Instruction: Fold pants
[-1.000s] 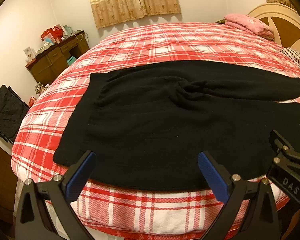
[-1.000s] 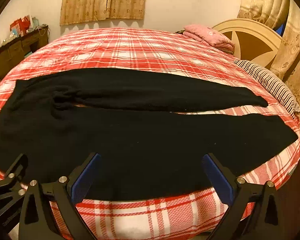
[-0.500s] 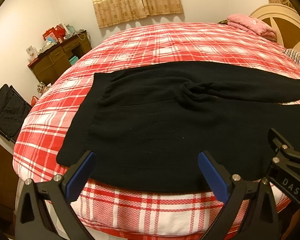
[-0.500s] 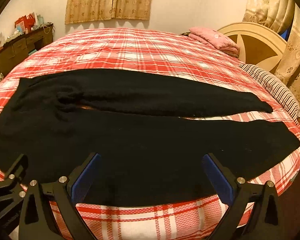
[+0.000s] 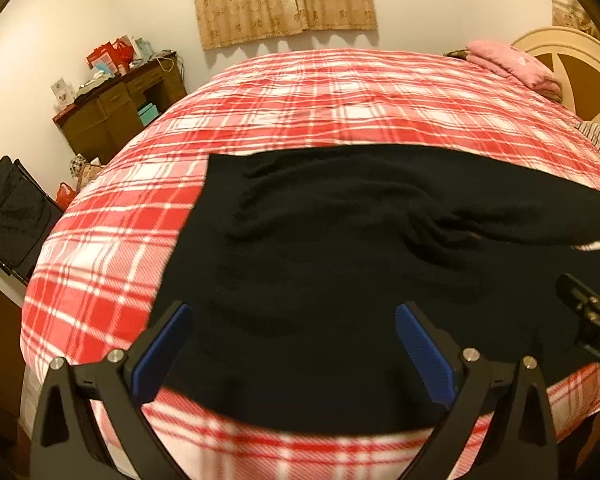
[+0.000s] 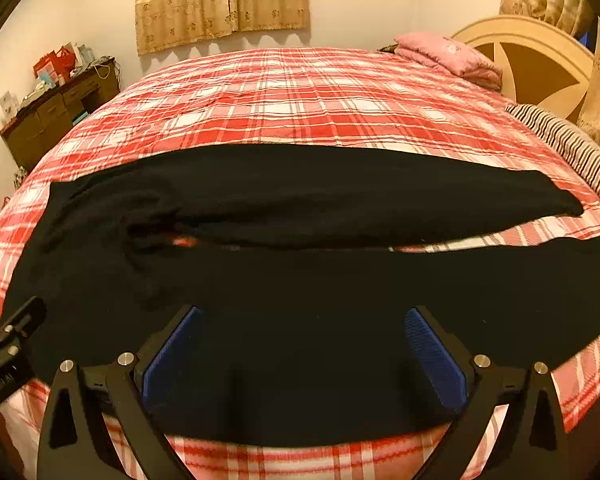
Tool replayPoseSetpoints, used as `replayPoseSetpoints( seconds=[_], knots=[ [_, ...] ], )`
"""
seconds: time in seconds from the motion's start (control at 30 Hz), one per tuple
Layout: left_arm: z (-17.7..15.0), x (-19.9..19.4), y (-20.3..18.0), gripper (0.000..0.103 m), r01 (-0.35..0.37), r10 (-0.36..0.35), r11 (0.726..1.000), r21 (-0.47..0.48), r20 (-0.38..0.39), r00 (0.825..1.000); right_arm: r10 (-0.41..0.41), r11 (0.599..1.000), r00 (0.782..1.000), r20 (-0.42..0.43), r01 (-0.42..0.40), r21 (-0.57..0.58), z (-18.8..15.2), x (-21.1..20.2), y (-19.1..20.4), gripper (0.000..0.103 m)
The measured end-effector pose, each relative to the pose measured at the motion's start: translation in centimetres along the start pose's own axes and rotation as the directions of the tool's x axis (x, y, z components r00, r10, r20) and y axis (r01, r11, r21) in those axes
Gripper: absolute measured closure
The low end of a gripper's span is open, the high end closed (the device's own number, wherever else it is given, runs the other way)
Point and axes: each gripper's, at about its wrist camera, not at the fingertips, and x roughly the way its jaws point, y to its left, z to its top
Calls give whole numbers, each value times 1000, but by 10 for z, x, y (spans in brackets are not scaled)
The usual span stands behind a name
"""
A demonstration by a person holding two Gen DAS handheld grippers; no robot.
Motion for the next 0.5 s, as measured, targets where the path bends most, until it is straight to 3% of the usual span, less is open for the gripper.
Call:
replayPoseSetpoints(
  seconds=[0.17,0.33,0.4,0.5],
  knots=[
    [25,10,34,9,-29,29,999,-26,27,999,14,1000,1000,20,-14,-10,17,11,-1,1],
    [58,41,74,12,20,-18,996,-82,24,1000,48,998,998,50,-46,-30,20,19,5,1],
    [74,62,89,29,59,-59,992,-110,-1,998,60,997,997,44,-58,-41,19,24,9,1],
    [90,88,101,35,115,-121,984,-139,-32,992,75,996,997,36,-73,-57,16,30,11,1]
  ],
)
